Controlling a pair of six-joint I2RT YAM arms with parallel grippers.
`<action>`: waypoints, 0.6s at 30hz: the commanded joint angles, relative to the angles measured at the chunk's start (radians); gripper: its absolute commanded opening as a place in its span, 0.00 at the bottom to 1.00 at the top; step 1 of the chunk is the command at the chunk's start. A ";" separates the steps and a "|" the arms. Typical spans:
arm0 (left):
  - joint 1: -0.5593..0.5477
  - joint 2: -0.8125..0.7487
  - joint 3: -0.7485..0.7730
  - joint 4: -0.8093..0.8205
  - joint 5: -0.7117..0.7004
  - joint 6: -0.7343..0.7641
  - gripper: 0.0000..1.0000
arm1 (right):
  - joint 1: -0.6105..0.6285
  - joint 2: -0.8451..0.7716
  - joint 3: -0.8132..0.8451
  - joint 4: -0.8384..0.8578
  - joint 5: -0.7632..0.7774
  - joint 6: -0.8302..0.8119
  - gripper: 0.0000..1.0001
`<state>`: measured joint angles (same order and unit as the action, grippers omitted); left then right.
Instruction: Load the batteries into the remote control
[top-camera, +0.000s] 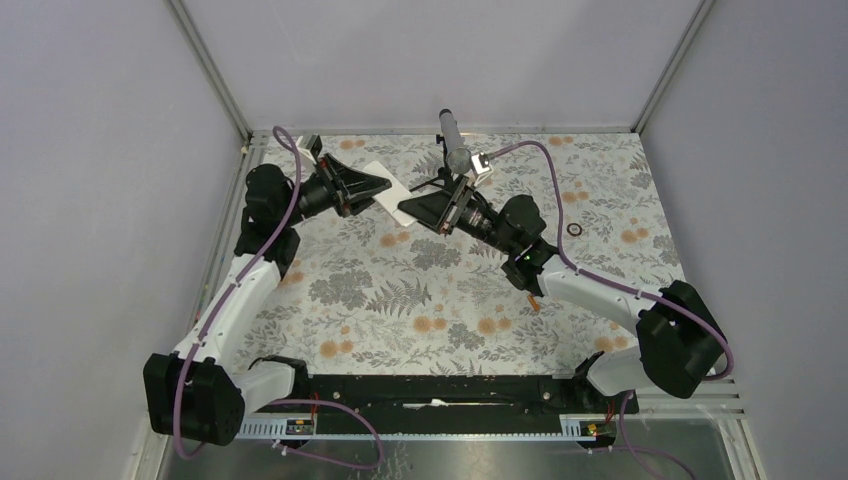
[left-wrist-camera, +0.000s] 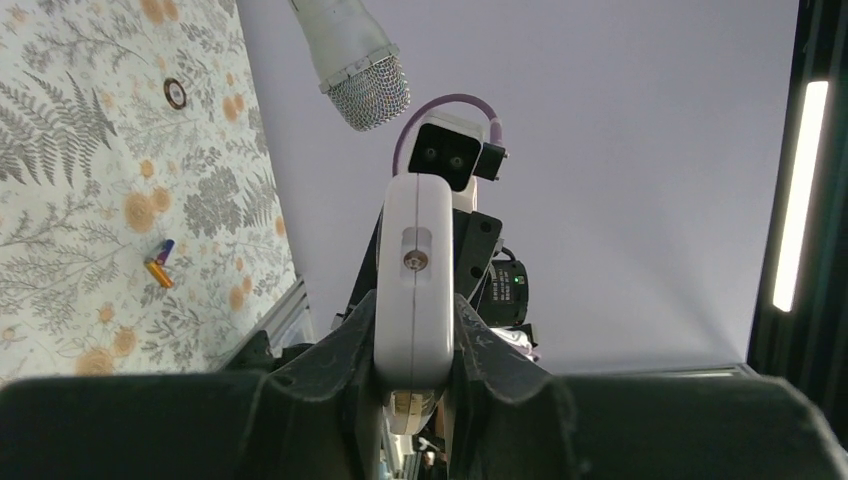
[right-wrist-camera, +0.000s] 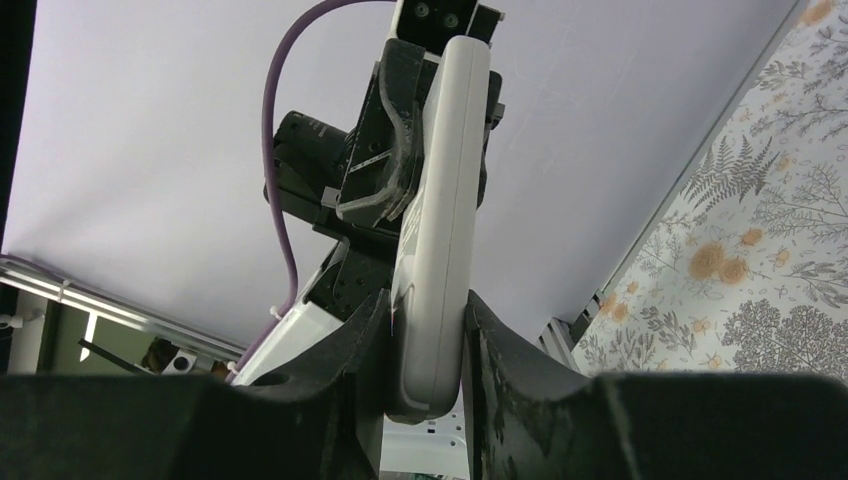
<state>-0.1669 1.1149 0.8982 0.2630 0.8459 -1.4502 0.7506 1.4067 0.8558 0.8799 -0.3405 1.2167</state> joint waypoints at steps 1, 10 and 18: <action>0.030 0.015 0.092 0.152 0.012 -0.225 0.00 | -0.020 -0.005 -0.053 -0.027 -0.092 -0.155 0.31; 0.037 0.031 0.132 0.097 0.030 -0.175 0.00 | -0.035 -0.011 -0.005 -0.126 -0.090 -0.151 0.42; 0.036 -0.023 0.111 -0.023 -0.038 0.053 0.00 | -0.035 0.059 0.082 -0.255 -0.055 0.004 0.62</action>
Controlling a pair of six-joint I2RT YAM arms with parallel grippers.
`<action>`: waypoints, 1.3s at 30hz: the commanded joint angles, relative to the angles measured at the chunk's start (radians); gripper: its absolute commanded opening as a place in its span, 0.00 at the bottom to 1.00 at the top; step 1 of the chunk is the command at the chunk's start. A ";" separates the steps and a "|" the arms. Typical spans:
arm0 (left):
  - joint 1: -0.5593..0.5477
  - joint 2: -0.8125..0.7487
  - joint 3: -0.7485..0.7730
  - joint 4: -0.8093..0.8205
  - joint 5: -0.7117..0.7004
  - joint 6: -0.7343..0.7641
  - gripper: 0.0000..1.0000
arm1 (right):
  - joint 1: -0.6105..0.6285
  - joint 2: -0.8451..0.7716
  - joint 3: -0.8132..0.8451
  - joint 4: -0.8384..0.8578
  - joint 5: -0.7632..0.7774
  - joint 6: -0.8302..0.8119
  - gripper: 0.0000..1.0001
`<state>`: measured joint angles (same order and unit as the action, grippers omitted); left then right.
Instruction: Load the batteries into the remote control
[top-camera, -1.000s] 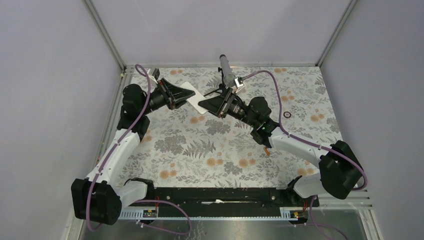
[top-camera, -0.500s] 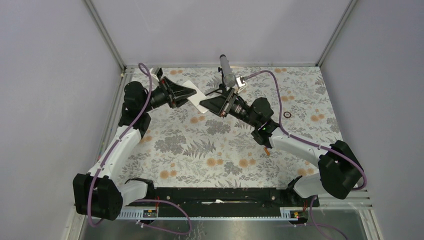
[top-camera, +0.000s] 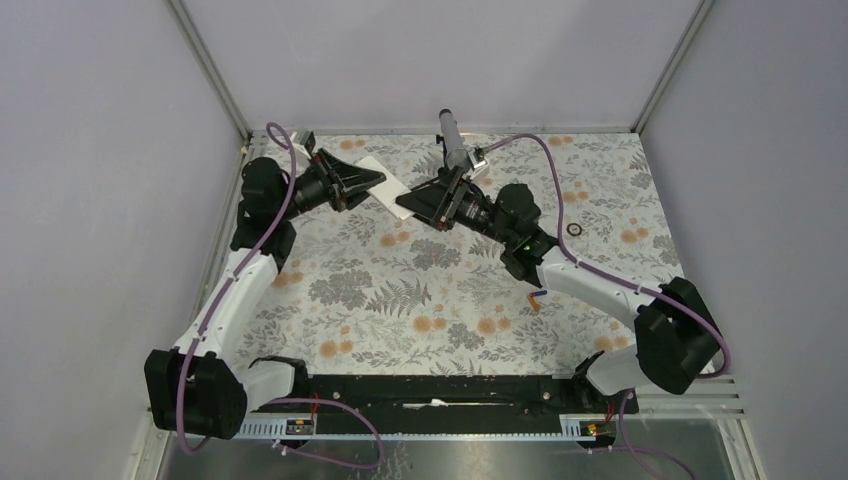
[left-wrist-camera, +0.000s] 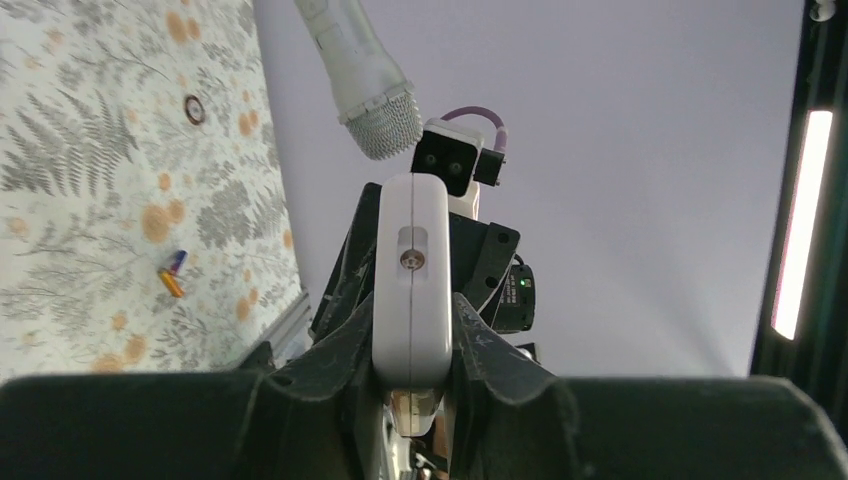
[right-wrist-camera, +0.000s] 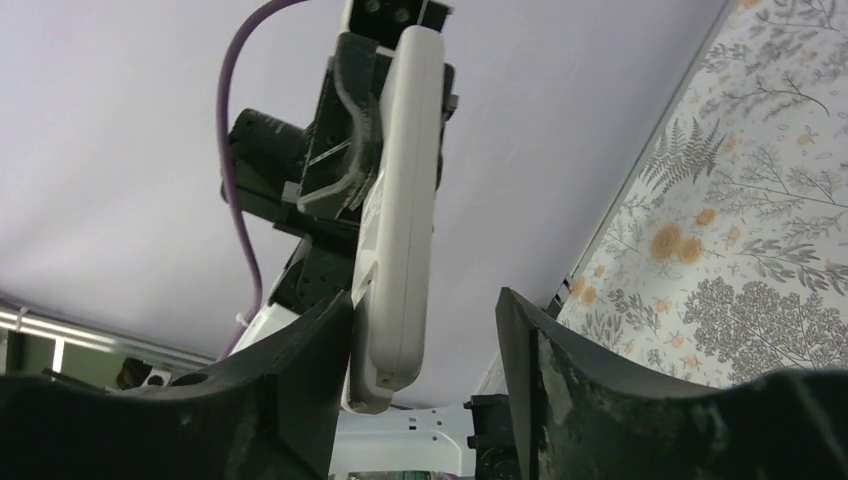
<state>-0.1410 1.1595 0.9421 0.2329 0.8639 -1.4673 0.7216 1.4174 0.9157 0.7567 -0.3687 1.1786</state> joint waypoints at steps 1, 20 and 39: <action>0.009 -0.073 0.067 -0.011 -0.064 0.094 0.00 | -0.006 0.051 0.022 -0.132 -0.029 0.051 0.64; -0.047 -0.129 0.049 -0.048 -0.097 0.335 0.00 | -0.006 -0.048 0.008 -0.258 0.031 0.102 0.61; -0.103 -0.180 0.011 -0.090 -0.189 0.482 0.00 | -0.007 -0.089 -0.039 -0.291 0.006 0.260 0.47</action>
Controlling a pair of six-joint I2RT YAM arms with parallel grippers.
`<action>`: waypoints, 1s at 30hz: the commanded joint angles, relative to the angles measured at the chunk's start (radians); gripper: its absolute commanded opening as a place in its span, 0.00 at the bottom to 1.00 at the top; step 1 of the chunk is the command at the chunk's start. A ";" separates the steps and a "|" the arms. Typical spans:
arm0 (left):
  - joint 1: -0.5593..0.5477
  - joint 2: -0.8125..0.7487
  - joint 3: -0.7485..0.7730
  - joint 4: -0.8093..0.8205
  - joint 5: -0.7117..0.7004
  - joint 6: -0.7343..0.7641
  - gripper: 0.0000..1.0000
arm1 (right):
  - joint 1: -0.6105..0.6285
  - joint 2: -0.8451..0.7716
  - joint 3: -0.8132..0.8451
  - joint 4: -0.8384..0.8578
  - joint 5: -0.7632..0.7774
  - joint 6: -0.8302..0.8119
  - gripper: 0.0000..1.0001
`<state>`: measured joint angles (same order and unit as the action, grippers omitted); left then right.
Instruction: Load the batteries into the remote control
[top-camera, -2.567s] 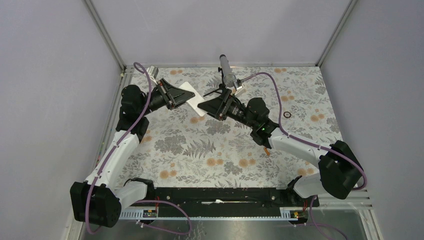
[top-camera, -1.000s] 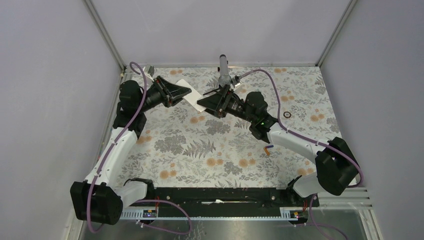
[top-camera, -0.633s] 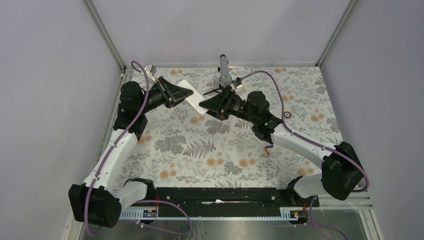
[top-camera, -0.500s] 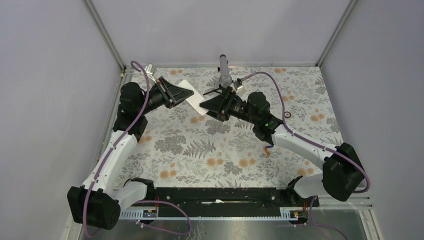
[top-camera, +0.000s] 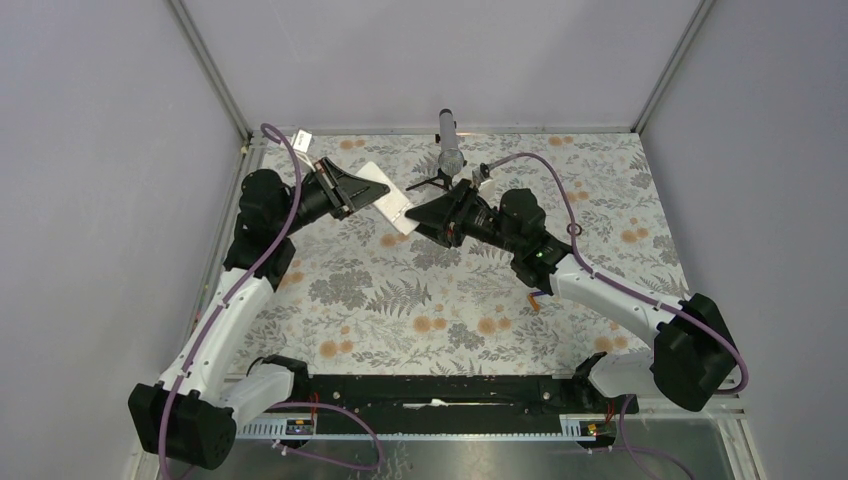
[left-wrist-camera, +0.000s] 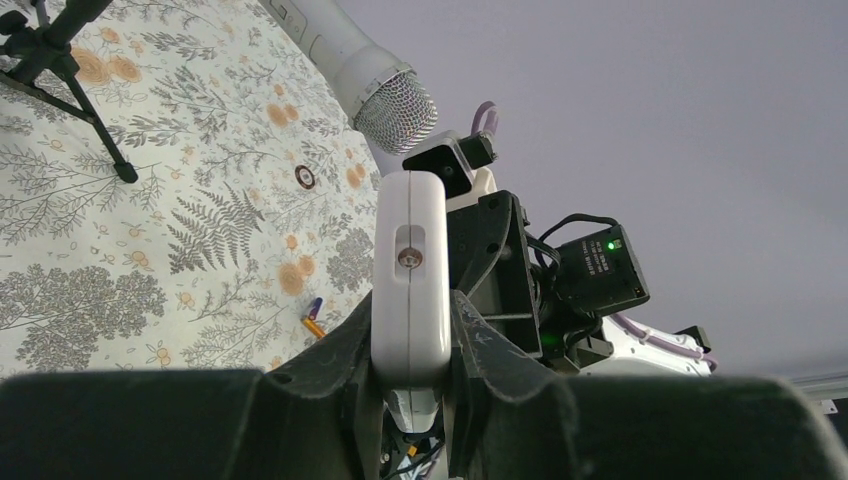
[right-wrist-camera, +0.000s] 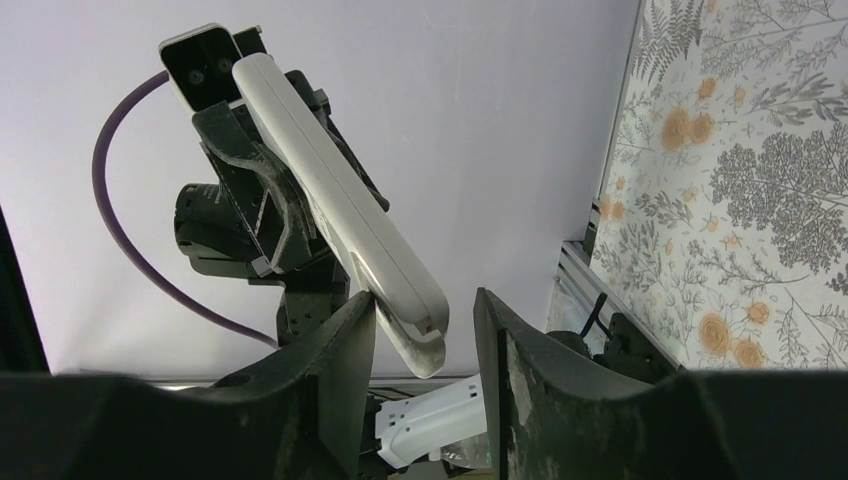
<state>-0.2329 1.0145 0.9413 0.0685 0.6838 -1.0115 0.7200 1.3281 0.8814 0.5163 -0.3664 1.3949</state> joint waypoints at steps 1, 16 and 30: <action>-0.012 -0.037 0.013 0.071 -0.010 0.034 0.00 | -0.004 0.002 -0.007 -0.048 0.002 0.049 0.47; -0.036 -0.036 0.054 -0.042 -0.067 0.211 0.00 | -0.004 0.007 -0.006 -0.053 -0.021 0.094 0.34; -0.046 -0.015 0.086 -0.168 -0.133 0.366 0.00 | -0.005 0.020 -0.009 -0.055 -0.022 0.086 0.14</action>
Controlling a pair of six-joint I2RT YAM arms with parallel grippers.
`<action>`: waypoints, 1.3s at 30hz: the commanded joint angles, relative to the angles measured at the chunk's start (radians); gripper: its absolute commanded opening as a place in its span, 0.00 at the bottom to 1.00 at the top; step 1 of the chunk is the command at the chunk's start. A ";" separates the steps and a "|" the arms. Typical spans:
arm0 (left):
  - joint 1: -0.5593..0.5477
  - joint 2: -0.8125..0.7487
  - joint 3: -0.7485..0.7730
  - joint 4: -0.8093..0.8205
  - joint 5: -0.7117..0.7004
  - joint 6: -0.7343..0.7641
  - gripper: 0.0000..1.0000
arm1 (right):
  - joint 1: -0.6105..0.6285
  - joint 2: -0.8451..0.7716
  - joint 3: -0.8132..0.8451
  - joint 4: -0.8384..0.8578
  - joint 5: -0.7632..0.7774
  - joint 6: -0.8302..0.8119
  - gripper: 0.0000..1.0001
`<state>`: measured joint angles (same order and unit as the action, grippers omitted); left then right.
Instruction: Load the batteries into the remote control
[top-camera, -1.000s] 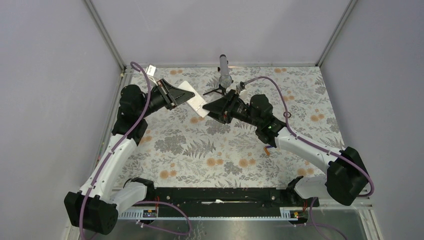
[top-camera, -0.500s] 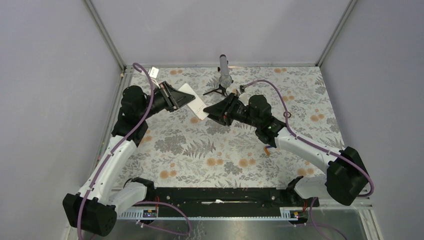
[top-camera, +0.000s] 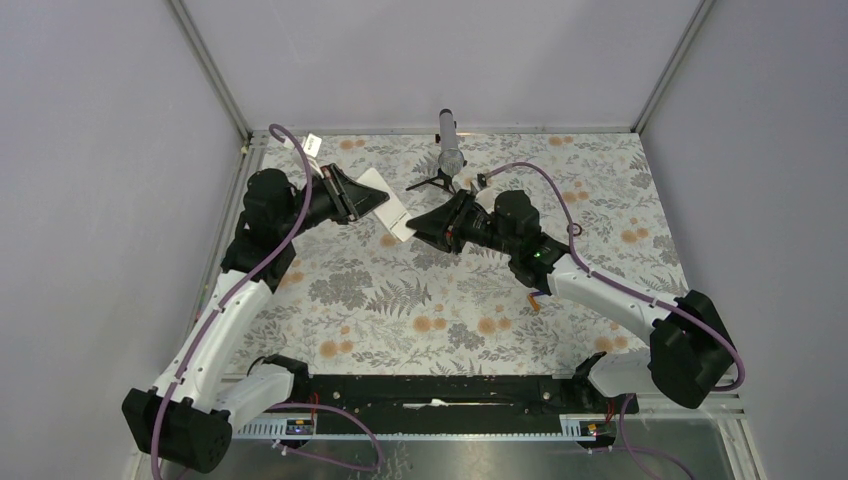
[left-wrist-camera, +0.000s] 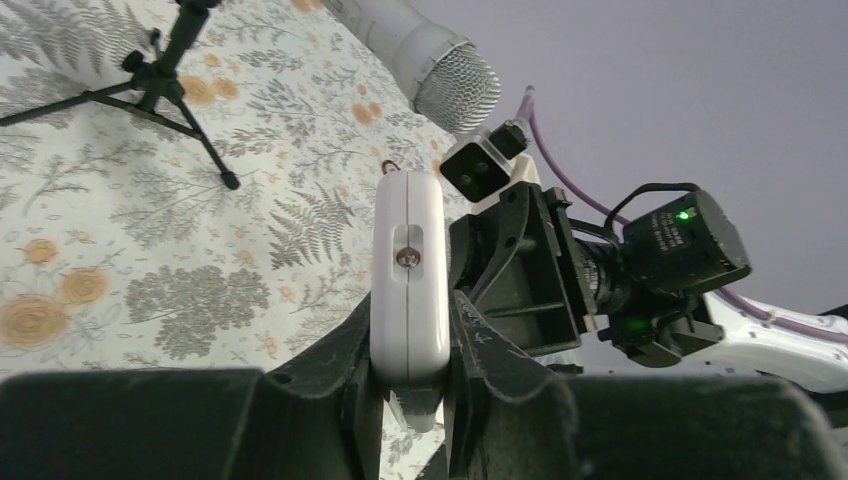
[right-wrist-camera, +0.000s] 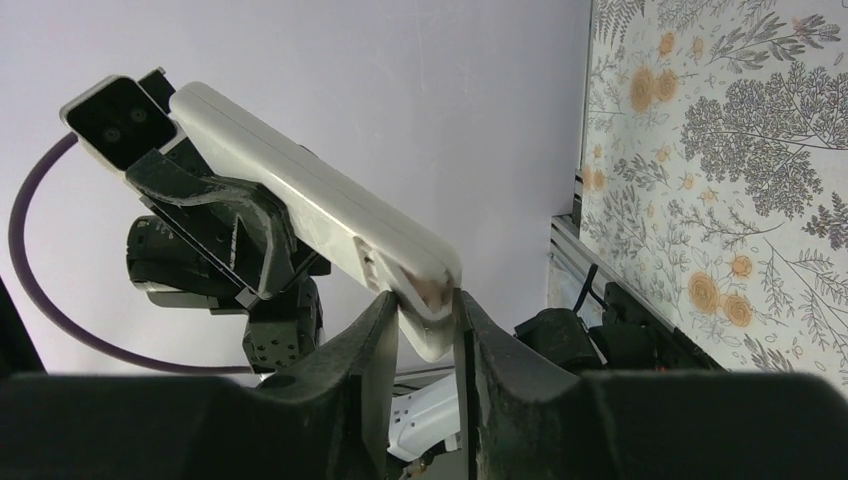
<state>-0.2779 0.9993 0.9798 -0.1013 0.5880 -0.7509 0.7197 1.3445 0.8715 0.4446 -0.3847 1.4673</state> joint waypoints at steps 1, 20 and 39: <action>-0.001 0.001 0.048 -0.003 -0.042 0.110 0.00 | -0.006 0.004 0.001 0.017 -0.004 0.013 0.15; -0.001 0.010 0.030 -0.073 -0.181 0.162 0.00 | -0.014 -0.044 -0.017 0.108 0.066 -0.116 0.00; 0.000 0.030 -0.021 -0.052 -0.245 0.137 0.00 | -0.072 -0.286 -0.303 -0.298 0.389 -0.305 0.00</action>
<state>-0.2783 1.0271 0.9703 -0.2241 0.3580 -0.6037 0.6823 1.0538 0.6384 0.1646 -0.0288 1.1400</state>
